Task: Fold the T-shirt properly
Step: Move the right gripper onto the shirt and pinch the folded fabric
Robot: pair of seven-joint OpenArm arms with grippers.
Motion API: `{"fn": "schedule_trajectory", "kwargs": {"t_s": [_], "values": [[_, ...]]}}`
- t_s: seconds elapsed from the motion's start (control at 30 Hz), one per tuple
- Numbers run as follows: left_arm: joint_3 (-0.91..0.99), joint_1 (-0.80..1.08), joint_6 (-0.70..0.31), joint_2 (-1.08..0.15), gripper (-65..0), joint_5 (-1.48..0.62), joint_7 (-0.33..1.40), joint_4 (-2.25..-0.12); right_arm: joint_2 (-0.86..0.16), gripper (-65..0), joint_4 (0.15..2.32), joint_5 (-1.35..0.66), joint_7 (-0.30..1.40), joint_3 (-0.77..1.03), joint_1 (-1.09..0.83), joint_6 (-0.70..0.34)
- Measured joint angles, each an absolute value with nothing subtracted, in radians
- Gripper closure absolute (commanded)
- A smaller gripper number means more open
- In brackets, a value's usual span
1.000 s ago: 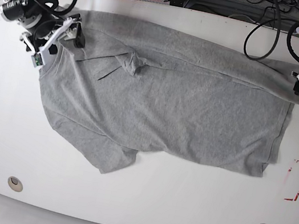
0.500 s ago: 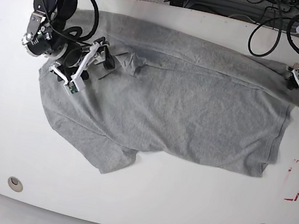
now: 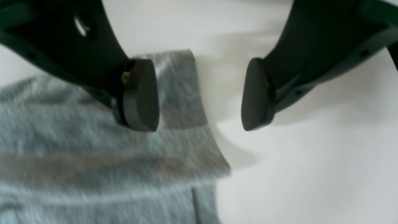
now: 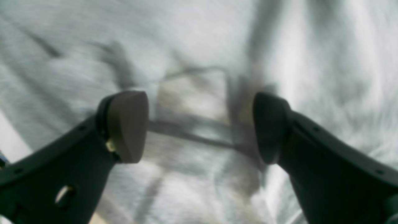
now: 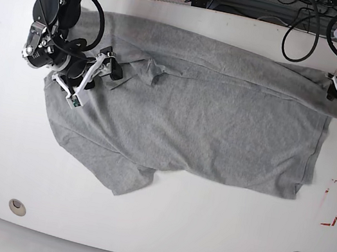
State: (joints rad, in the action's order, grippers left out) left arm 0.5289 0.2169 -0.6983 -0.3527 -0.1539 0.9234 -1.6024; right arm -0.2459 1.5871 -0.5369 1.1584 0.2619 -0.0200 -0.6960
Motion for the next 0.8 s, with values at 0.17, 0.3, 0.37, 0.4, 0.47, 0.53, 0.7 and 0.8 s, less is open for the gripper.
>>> {"fn": "schedule_trajectory", "kwargs": {"t_s": [0.17,0.3,0.37,0.4,0.47,0.53,0.7,0.8], "values": [[0.529,0.216,-0.698,-0.353,-39.0,-0.154,0.925,-1.62,-0.245,-50.1,1.534,-0.539,1.126,0.257,-0.022,-0.696],[0.545,0.217,-0.699,-0.349,-39.0,-0.155,0.926,-1.621,-0.25,-49.6,1.53,-0.546,1.113,0.218,-0.019,-0.696],[0.559,0.217,-0.699,-0.35,-39.0,-0.157,0.925,-1.621,-0.25,-45.7,1.53,-0.546,1.106,0.191,-0.017,-0.697],[0.566,0.217,-0.699,-0.35,-39.0,-0.155,0.926,-1.621,-0.247,-41.4,1.53,-0.547,1.105,0.181,-0.017,-0.697],[0.57,0.217,-0.699,-0.353,-39.0,-0.154,0.926,-1.621,-0.24,-33.6,1.53,-0.547,1.103,0.176,-0.018,-0.697],[0.57,0.216,-0.698,-0.353,-39.0,-0.152,0.926,-1.621,-0.238,-23.9,1.53,-0.546,1.108,0.176,-0.019,-0.697],[0.57,0.216,-0.698,-0.35,-39.0,-0.154,0.926,-1.621,-0.244,-11.6,1.528,-0.542,1.121,0.177,-0.013,-0.696],[0.57,0.216,-0.699,-0.35,-39.0,-0.154,0.926,-1.621,-0.241,-13.8,1.528,-0.546,1.121,0.177,-0.008,-0.696]]}}
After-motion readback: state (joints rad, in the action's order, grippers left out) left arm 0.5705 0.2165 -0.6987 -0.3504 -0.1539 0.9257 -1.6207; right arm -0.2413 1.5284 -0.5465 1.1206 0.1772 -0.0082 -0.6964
